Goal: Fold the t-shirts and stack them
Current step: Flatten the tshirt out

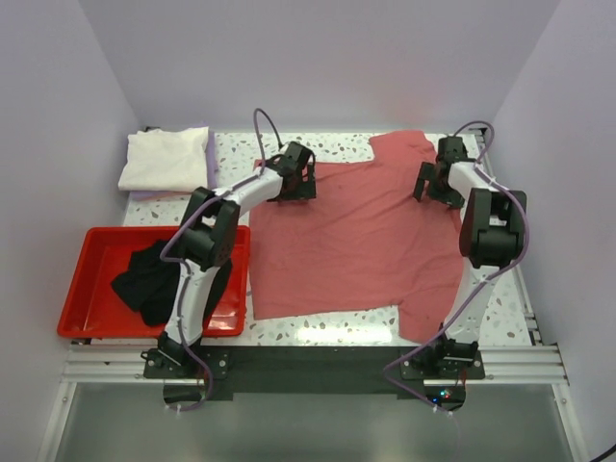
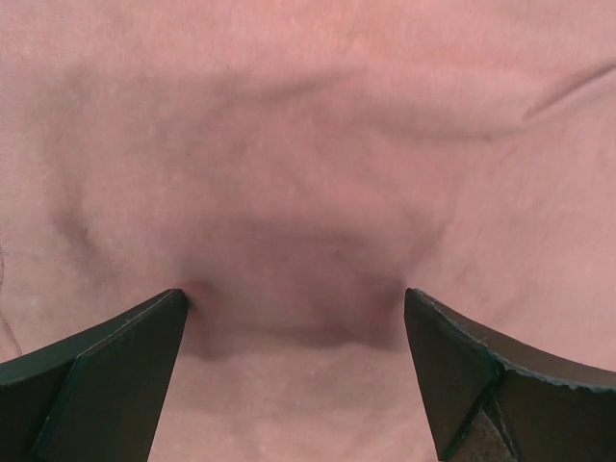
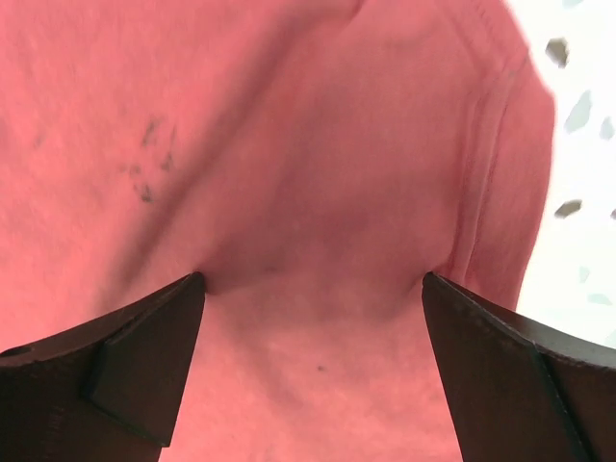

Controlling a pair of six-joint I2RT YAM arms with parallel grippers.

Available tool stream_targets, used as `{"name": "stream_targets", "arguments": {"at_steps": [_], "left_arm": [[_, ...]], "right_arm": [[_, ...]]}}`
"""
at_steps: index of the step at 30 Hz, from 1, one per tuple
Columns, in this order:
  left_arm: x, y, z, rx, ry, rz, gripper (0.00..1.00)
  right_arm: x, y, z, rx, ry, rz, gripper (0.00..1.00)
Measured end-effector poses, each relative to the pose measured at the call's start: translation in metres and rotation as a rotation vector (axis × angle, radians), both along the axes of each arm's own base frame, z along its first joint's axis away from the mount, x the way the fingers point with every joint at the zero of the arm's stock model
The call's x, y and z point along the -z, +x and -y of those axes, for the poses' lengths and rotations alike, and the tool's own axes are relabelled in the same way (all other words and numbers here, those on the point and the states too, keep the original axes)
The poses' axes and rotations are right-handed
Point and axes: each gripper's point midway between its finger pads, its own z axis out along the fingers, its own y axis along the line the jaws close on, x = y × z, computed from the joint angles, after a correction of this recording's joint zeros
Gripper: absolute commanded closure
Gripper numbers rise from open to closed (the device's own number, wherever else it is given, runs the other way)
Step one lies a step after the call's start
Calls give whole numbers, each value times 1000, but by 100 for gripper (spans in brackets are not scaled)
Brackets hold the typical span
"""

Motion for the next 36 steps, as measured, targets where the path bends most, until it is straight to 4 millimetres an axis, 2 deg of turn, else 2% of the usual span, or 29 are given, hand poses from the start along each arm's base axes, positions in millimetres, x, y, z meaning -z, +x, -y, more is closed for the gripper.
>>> {"name": "stream_targets", "arguments": {"at_steps": [5,14,27,36], "left_arm": [[-1,30,8,-8,-7,25,0],[-4,74,18,1,-52,81,0],[-8,82,27,41,-106,98,0],[-9,94,40,65,-154,135,0]], "right_arm": [[1,17,9,16,7,13,1],[1,31,25,44,9,28,1],[-1,70,46,49,0,65,1],[-1,73,58,65,4,74,1]]}}
